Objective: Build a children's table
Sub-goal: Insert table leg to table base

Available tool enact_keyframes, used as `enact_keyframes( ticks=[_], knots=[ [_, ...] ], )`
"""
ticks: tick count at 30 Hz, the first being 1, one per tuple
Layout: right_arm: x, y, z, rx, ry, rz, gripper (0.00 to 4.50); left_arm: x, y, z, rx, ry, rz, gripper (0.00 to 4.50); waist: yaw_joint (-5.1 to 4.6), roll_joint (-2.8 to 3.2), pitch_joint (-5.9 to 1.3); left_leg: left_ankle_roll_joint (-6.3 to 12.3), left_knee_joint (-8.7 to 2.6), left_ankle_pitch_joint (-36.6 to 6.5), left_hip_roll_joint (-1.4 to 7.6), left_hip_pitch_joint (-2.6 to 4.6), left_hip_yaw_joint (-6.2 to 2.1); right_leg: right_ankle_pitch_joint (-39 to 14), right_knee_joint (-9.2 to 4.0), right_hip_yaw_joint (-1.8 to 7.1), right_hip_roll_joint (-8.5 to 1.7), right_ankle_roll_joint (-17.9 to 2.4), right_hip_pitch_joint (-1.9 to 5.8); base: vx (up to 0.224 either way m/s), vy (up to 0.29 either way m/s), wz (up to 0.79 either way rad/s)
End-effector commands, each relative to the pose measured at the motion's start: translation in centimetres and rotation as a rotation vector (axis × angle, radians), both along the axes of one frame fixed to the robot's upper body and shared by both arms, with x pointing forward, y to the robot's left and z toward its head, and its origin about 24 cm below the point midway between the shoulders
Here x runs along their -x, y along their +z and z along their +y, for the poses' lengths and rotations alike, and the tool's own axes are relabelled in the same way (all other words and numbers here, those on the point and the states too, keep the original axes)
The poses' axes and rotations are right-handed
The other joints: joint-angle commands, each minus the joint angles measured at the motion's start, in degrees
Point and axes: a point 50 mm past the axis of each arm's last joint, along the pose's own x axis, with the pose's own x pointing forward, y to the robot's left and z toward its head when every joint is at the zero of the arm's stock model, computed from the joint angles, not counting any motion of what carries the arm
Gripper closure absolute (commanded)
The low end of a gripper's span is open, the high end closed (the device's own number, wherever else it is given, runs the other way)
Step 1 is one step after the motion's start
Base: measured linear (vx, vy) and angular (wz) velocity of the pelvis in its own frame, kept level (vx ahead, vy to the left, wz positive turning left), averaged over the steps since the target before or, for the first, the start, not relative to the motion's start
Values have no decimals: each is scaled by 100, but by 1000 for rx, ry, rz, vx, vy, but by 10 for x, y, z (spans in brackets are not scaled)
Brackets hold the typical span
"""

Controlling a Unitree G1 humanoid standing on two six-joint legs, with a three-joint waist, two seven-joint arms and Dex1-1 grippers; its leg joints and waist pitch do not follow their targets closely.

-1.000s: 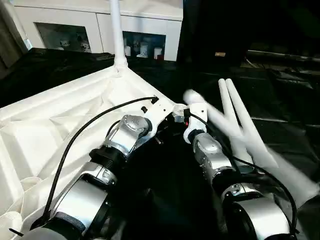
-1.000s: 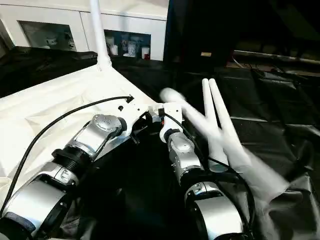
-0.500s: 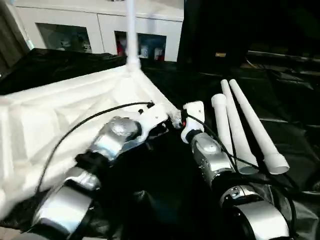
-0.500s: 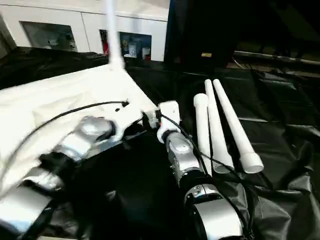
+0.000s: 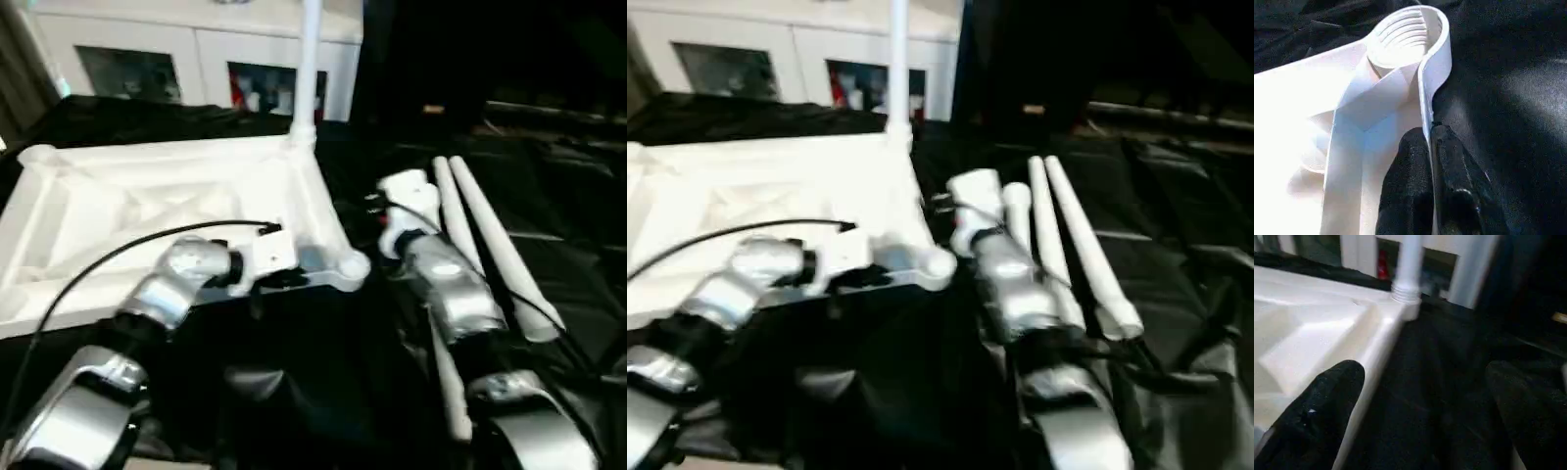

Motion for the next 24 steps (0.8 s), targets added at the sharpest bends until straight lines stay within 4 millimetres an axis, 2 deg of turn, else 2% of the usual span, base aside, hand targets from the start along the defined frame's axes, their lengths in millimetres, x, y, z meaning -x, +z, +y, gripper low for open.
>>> enact_keyframes(
  ticks=[1, 4, 7, 8, 9, 11, 12, 14, 15, 16, 17, 19, 20, 24],
  knots=[
    [3, 5, -4, 3, -10, 28, 0, -1, 1, 12, 13, 42, 24, 393, 22, 22, -338, -82, -373, -1131, 183, 63, -29, -1134, -343, 319, -478, -849, 332, 0, 0, 0],
    [10, 6, -16, 14, -51, 97, 0, 0, 10, 17, 86, 45, 60, 366, 38, 31, -344, -113, -375, -1112, 192, 97, -32, -1192, -347, 321, -471, -866, 301, 0, 0, 0],
    [18, 12, -22, 15, -67, 174, 0, 4, 24, 21, 176, 36, 88, 349, 40, 74, -340, -192, -392, -1158, 218, 109, -44, -1075, -309, 316, -458, -952, 296, 0, 0, 0],
    [19, 13, -23, 29, -72, 188, 0, 5, 29, 20, 208, 42, 81, 343, 44, 117, -338, -240, -386, -1201, 217, 124, -40, -1009, -300, 318, -454, -995, 276, 0, 0, 0],
    [18, 13, -25, 47, -84, 204, 0, 6, 34, 19, 235, 46, 73, 315, 39, 122, -339, -266, -388, -1205, 220, 118, -42, -933, -293, 317, -452, -1019, 286, 0, 0, 0],
    [16, 12, -28, 76, -121, 242, 0, 11, 40, 17, 260, 42, 80, 315, 47, 137, -342, -307, -374, -1236, 208, 131, -34, -875, -295, 317, -453, -1054, 275, 0, 0, 0],
    [16, 11, -28, 82, -133, 256, 0, 13, 41, 16, 263, 39, 88, 308, 43, 114, -341, -314, -371, -1164, 198, 105, -30, -803, -296, 317, -445, -1073, 296, 0, 0, 0],
    [10, 9, -32, 114, -190, 282, 0, 16, 42, 14, 262, 52, 99, 303, 27, 129, -340, -354, -367, -1103, 183, 93, -36, -766, -276, 315, -434, -1063, 310, 0, 0, 0],
    [6, 7, -34, 135, -226, 316, 0, 19, 41, 14, 248, 60, 118, 284, 21, 108, -339, -367, -354, -1110, 166, 100, -23, -841, -292, 315, -429, -1040, 305, 0, 0, 0],
    [4, 6, -35, 143, -239, 330, 0, 21, 40, 13, 241, 63, 126, 273, 15, 112, -335, -381, -353, -1088, 168, 100, -27, -902, -285, 319, -433, -1041, 308, 0, 0, 0],
    [1, 6, -38, 147, -277, 347, 0, 24, 40, 12, 238, 64, 138, 268, 7, 54, -326, -366, -353, -1075, 165, 91, -19, -966, -301, 319, -426, -1010, 312, 0, 0, 0],
    [-3, 8, -42, 148, -320, 367, 0, 28, 40, 8, 249, 67, 149, 256, 2, 62, -340, -361, -341, -935, 165, 83, -26, -937, -264, 325, -430, -973, 325, 0, 0, 0],
    [-5, 9, -44, 141, -344, 371, 0, 31, 40, 5, 260, 68, 151, 228, 15, 47, -331, -348, -334, -944, 164, 94, -13, -959, -272, 324, -427, -930, 308, 0, 0, 0],
    [-12, 6, -49, 122, -390, 422, 0, 38, 39, -2, 271, 76, 164, 217, 13, 48, -343, -334, -323, -861, 160, 90, -15, -867, -252, 319, -416, -896, 319, 0, 0, 0]
  ],
)
